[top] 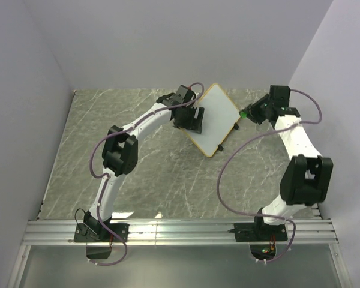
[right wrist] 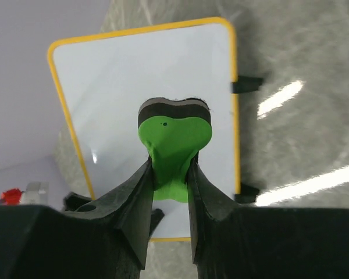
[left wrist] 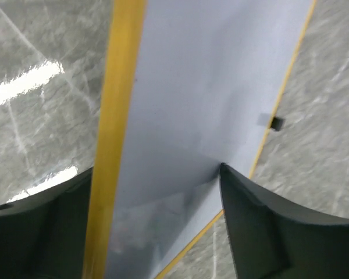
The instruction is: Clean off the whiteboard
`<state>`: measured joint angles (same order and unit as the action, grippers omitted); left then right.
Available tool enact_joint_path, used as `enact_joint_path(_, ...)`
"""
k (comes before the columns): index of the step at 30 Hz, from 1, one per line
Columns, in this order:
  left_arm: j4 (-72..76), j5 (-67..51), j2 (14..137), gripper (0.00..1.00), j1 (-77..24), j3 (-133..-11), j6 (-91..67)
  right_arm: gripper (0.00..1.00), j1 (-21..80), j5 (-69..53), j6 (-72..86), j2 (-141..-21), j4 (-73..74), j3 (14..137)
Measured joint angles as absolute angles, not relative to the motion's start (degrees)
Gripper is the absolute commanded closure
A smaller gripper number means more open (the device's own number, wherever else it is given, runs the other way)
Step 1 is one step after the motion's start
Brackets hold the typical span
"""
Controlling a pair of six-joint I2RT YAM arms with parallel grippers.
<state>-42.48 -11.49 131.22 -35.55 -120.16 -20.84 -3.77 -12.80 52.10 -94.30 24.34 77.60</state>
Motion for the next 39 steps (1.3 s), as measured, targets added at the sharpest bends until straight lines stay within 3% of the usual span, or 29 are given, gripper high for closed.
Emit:
enact_joint_path(2,-43.4,-10.0,131.3,0.02,-35.9,-119.9,-20.8,1.00,-3.8,-10.1,50.6,-90.3,25.5,74.2)
enact_joint_path(6,-43.6,-7.6,131.3,0.00,-36.1,-119.9,-20.9,1.00,-3.8,-6.6,48.9,-86.8,28.4,64.3)
enact_joint_path(8,-43.6,-7.0,131.2,0.01,-36.0,-119.9,-21.4,0.95,-3.8,-5.8,48.5,-87.5,29.4,59.0)
enact_joint_path(12,-43.3,-4.8,129.2,0.01,-35.6,-118.5,-22.9,0.59,-3.8,-5.0,47.7,-88.8,33.1,51.0)
enact_joint_path(14,-43.5,-3.6,127.3,0.00,-35.0,-117.3,-23.6,0.47,-3.8,-4.8,47.0,-88.8,34.0,49.8)
enact_joint_path(15,-43.7,-3.1,126.4,0.01,-34.6,-117.0,-23.8,0.28,-3.8,-4.7,47.0,-88.8,33.9,49.6)
enact_joint_path(18,-43.9,-2.0,122.8,0.01,-33.4,-116.7,-24.7,0.01,-3.8,-4.6,46.3,-88.8,33.5,49.5)
enact_joint_path(28,-42.2,1.7,105.2,0.01,-30.9,-110.8,-27.2,0.00,-2.7,-4.6,43.7,-83.1,36.4,51.6)
enact_joint_path(39,-40.5,10.0,88.4,0.01,-24.8,-89.0,-29.7,0.00,8.7,-9.0,40.4,-66.0,38.3,72.3)
